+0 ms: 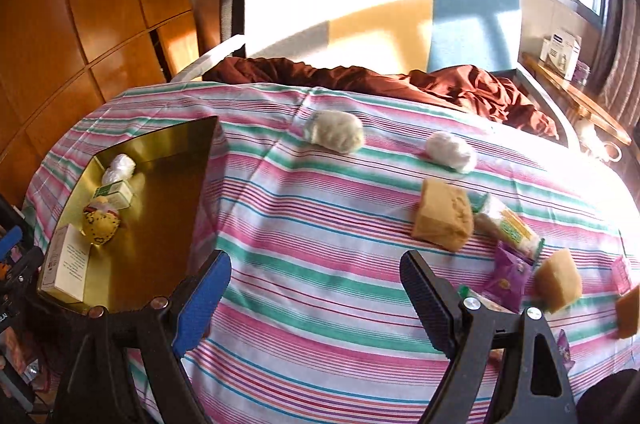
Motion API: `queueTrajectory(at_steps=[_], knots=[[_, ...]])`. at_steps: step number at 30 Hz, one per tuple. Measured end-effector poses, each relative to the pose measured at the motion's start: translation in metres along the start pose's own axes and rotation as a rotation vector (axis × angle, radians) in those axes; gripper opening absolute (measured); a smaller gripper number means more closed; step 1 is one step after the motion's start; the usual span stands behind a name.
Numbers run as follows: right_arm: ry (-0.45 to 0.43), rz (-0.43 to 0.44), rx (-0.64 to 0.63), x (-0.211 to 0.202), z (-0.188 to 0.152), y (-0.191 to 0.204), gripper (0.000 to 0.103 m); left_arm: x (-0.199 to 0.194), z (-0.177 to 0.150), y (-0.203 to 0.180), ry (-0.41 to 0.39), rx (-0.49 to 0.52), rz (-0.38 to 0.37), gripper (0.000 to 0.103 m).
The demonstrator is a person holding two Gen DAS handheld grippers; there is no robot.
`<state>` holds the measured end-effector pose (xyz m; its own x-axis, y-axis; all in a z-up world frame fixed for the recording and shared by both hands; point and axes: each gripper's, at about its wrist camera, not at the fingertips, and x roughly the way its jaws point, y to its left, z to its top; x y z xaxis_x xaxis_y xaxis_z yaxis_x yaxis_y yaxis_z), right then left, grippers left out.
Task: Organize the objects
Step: 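Move both grippers back toward the remaining items on the cloth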
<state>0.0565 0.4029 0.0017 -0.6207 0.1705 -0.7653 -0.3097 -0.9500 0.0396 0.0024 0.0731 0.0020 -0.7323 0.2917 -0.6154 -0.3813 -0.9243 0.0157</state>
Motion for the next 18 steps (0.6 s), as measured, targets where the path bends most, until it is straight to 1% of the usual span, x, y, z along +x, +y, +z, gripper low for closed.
queueTrajectory(at_steps=[2,4,9,11,14,16,18], knots=[[0.010,-0.045,0.063,-0.003,-0.002,-0.031,0.088,0.001,0.004,-0.013,0.000,0.025,-0.031,0.092],[0.008,-0.077,0.157,-0.008,-0.007,-0.066,0.088,0.004,0.007,-0.027,0.010,0.053,-0.078,0.092],[-0.037,-0.128,0.462,-0.024,-0.025,-0.156,0.088,0.009,0.009,-0.064,0.026,0.106,-0.188,0.092],[-0.049,-0.076,0.604,-0.027,-0.036,-0.185,0.093,0.010,0.009,-0.080,0.030,0.138,-0.218,0.092],[-0.080,-0.031,0.742,-0.028,-0.050,-0.209,0.094,0.012,0.008,-0.106,0.036,0.204,-0.251,0.092],[-0.096,-0.010,0.805,-0.027,-0.057,-0.217,0.094,0.013,0.007,-0.125,0.040,0.251,-0.284,0.092],[-0.146,-0.012,0.821,-0.034,-0.059,-0.220,0.094,0.017,0.007,-0.146,0.049,0.300,-0.314,0.092]])
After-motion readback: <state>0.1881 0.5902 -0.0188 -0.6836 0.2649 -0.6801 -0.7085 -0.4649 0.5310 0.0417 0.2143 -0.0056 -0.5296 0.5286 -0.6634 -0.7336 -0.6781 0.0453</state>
